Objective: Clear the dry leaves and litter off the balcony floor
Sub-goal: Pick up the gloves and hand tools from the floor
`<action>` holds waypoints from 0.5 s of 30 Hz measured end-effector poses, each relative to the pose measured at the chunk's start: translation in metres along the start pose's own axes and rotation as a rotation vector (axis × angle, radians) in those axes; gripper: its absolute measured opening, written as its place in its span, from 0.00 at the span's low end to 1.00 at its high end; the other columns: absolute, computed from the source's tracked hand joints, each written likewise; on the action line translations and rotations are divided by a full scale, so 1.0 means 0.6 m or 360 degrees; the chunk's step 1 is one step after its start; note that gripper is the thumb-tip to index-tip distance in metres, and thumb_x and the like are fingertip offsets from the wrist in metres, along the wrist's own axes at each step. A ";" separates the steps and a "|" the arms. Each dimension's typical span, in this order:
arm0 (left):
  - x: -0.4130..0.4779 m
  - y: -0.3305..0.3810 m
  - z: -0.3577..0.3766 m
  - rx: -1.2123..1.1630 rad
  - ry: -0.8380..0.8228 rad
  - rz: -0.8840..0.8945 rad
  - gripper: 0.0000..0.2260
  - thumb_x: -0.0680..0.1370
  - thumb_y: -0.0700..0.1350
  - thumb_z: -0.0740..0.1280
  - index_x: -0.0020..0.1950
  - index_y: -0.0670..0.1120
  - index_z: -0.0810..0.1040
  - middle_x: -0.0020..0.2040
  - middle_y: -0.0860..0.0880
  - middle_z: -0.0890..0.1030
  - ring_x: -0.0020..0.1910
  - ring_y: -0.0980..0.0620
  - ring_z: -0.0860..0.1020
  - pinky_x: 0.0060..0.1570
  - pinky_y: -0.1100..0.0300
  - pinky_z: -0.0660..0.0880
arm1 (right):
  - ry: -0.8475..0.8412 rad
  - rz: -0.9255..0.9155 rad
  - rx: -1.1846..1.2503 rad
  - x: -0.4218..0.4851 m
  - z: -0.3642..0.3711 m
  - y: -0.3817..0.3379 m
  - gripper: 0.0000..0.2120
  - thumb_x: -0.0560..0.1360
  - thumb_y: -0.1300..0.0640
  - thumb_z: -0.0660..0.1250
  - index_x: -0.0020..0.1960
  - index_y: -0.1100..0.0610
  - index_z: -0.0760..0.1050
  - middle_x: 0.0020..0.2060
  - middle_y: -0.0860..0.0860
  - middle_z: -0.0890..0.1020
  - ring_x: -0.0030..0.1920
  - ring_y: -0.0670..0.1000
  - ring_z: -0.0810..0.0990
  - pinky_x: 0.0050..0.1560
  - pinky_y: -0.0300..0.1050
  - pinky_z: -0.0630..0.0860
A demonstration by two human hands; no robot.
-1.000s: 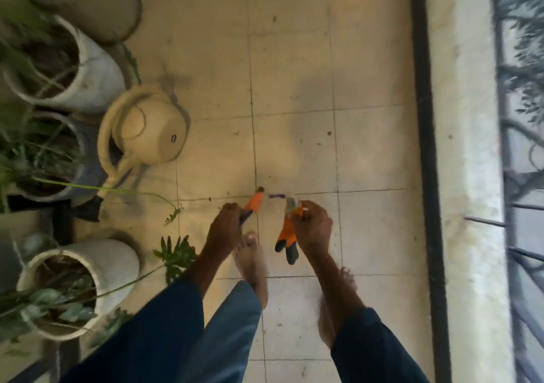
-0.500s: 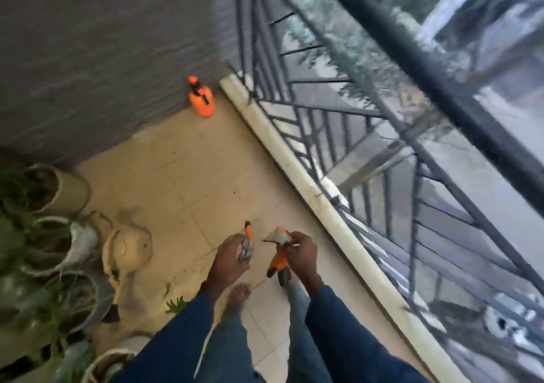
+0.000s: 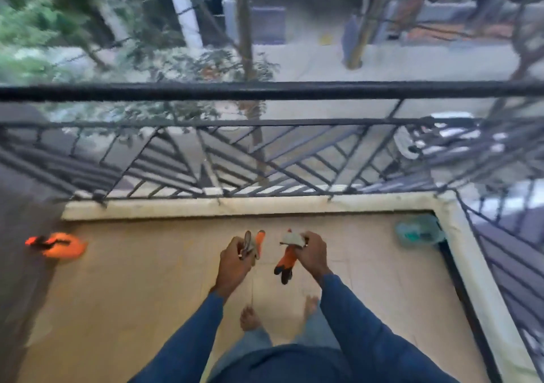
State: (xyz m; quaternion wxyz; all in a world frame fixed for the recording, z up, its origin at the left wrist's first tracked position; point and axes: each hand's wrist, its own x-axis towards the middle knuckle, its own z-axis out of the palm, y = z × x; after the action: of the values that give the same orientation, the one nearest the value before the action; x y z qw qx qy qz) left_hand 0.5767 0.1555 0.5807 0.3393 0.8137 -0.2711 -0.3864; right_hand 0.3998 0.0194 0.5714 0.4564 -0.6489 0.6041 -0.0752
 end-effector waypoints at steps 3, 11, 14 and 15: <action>-0.006 0.092 0.080 0.0077 -0.0229 0.0133 0.03 0.79 0.45 0.71 0.50 0.48 0.78 0.38 0.47 0.85 0.33 0.46 0.83 0.33 0.43 0.81 | 0.0180 0.0115 0.0158 -0.013 -0.096 0.061 0.10 0.68 0.57 0.79 0.44 0.59 0.80 0.38 0.48 0.81 0.37 0.44 0.76 0.31 0.27 0.69; -0.099 0.339 0.361 0.0206 -0.0677 0.0410 0.07 0.82 0.45 0.68 0.45 0.50 0.75 0.36 0.44 0.84 0.29 0.48 0.82 0.30 0.53 0.78 | 0.0582 0.0477 0.0578 -0.036 -0.358 0.274 0.10 0.71 0.56 0.76 0.50 0.58 0.81 0.43 0.52 0.83 0.45 0.54 0.83 0.46 0.55 0.84; -0.139 0.403 0.474 0.0302 -0.0745 0.0503 0.15 0.81 0.34 0.66 0.40 0.50 0.72 0.33 0.51 0.79 0.24 0.60 0.77 0.24 0.66 0.72 | 0.0666 0.0548 0.0690 -0.047 -0.452 0.354 0.09 0.73 0.56 0.75 0.51 0.57 0.79 0.44 0.52 0.82 0.45 0.54 0.83 0.47 0.56 0.84; -0.155 0.424 0.516 0.0338 -0.0781 0.0540 0.16 0.81 0.32 0.66 0.40 0.50 0.72 0.33 0.52 0.77 0.25 0.64 0.77 0.25 0.69 0.73 | 0.0695 0.0578 0.0705 -0.051 -0.488 0.383 0.09 0.74 0.56 0.74 0.52 0.58 0.79 0.44 0.52 0.82 0.45 0.54 0.82 0.47 0.56 0.84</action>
State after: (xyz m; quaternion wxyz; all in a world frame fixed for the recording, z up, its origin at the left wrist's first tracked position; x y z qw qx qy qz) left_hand 0.2279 -0.0439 0.6700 0.2363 0.6701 -0.5157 -0.4786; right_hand 0.0371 -0.0679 0.5956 0.4521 -0.3850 0.7619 -0.2586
